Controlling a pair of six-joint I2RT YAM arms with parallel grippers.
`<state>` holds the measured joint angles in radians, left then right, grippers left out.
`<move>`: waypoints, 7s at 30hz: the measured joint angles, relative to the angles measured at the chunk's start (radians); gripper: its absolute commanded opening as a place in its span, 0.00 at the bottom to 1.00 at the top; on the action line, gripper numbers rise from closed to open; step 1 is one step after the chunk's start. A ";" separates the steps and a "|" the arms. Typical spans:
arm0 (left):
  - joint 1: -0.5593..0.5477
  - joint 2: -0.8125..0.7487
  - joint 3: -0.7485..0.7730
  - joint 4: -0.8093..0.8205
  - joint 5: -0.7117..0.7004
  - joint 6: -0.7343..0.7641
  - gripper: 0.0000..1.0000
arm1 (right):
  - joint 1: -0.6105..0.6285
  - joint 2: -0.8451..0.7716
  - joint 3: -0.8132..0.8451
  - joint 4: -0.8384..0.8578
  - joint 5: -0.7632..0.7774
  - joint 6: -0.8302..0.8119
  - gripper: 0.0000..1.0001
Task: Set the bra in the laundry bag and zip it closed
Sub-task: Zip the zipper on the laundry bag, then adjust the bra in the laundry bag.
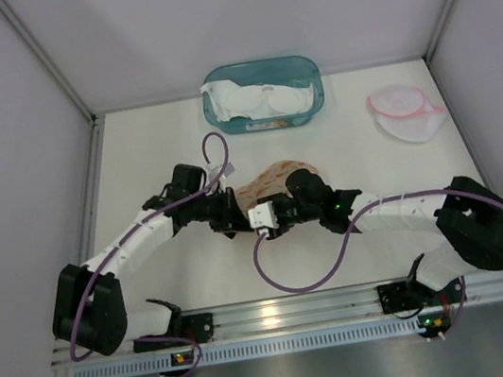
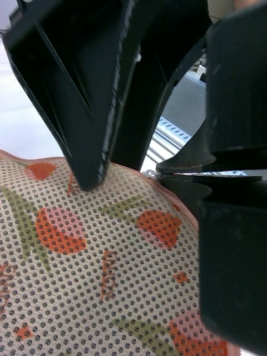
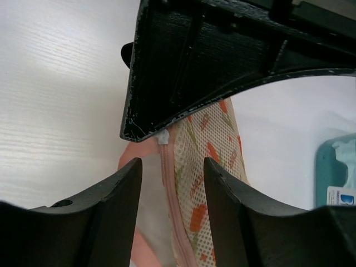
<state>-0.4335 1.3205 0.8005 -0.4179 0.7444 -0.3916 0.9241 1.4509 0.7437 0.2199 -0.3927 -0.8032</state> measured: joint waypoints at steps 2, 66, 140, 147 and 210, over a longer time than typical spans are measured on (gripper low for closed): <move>0.000 0.000 0.002 -0.001 0.000 -0.002 0.00 | 0.009 0.022 0.008 -0.001 -0.002 -0.009 0.44; 0.092 -0.246 -0.065 -0.026 -0.172 0.884 0.87 | -0.039 -0.042 -0.005 -0.080 -0.112 0.164 0.00; -0.165 -0.164 -0.125 0.252 -0.357 0.800 0.98 | -0.061 -0.064 0.012 -0.143 -0.214 0.180 0.00; -0.165 -0.484 -0.159 0.140 -0.335 0.777 0.97 | -0.065 -0.064 0.010 -0.122 -0.203 0.206 0.00; -0.307 -0.344 -0.298 0.478 -0.566 0.760 0.02 | -0.093 0.071 0.026 0.146 -0.023 0.967 0.00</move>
<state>-0.7410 0.9760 0.5026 0.0601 0.1780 0.3679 0.8310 1.5219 0.7700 0.3656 -0.4152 0.1638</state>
